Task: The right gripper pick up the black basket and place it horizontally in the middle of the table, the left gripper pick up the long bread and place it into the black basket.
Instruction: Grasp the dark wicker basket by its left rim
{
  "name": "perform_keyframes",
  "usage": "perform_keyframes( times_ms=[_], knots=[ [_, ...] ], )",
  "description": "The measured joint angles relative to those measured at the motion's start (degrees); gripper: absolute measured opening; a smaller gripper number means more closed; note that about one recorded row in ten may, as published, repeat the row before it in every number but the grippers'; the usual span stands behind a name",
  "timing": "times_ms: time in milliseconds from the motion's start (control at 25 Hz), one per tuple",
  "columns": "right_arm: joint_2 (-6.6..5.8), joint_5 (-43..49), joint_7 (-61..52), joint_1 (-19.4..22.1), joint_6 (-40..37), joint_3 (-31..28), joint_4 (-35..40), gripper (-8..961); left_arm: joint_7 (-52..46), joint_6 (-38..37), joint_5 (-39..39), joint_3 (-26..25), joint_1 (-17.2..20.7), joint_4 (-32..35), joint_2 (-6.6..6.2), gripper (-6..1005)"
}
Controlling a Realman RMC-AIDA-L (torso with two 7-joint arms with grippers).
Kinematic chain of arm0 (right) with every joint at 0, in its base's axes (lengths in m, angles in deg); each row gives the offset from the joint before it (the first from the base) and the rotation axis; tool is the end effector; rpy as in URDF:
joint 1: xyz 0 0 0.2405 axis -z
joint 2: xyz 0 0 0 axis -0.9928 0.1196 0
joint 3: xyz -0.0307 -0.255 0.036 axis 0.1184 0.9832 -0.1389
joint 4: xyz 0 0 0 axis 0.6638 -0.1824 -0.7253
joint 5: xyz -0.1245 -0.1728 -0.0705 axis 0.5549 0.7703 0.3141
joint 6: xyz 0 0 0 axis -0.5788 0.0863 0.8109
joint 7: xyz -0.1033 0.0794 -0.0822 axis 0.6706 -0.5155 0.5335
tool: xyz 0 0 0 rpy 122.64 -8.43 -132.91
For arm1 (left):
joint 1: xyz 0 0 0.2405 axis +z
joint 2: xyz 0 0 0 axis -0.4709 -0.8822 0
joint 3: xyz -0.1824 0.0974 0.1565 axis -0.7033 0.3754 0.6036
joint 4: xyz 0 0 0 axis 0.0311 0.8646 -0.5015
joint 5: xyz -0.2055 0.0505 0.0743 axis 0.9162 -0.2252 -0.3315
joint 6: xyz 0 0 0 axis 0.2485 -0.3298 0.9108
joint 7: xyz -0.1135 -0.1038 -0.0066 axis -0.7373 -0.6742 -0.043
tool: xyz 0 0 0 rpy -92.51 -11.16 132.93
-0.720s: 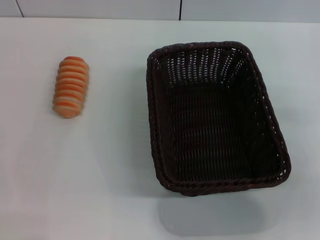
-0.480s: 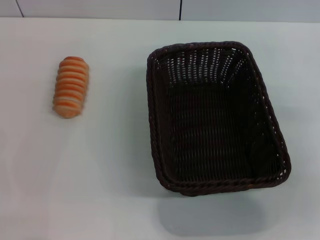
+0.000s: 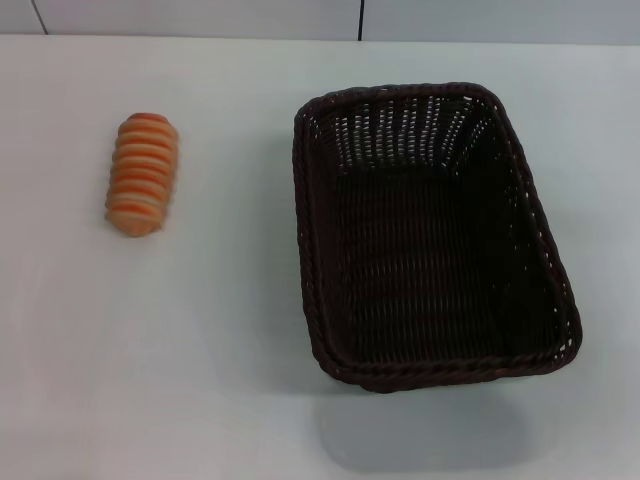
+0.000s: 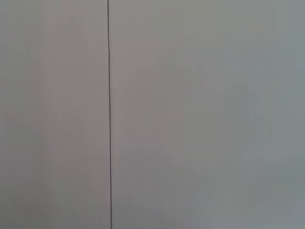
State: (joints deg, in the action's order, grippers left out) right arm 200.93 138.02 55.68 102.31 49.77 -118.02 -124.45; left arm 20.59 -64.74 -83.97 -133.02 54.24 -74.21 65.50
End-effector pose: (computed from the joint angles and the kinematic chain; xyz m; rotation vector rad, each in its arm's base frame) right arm 0.2623 0.2835 0.0693 -1.3577 0.4067 0.5081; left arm -0.3478 0.2447 0.1732 -1.1320 -0.7841 -0.3719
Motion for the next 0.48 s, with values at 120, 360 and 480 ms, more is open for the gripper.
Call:
perform_keyframes(
  times_ms=[120, 360, 480],
  knots=[
    [0.0, 0.0, 0.0, -0.2, 0.2, -0.1, 0.1, 818, 0.0, 0.0, 0.0, 0.2, 0.1, 0.0, 0.01, 816],
    [0.04, 0.0, 0.0, -0.7, 1.3, -0.4, -0.1, 818, 0.0, -0.1, 0.0, 0.6, 0.0, 0.1, -0.03, 817],
    [0.13, 0.0, 0.4, -0.6, 4.9, -0.4, -2.2, 818, 0.0, -0.1, 0.0, 0.6, 0.0, 0.2, -0.02, 817]
  ],
)
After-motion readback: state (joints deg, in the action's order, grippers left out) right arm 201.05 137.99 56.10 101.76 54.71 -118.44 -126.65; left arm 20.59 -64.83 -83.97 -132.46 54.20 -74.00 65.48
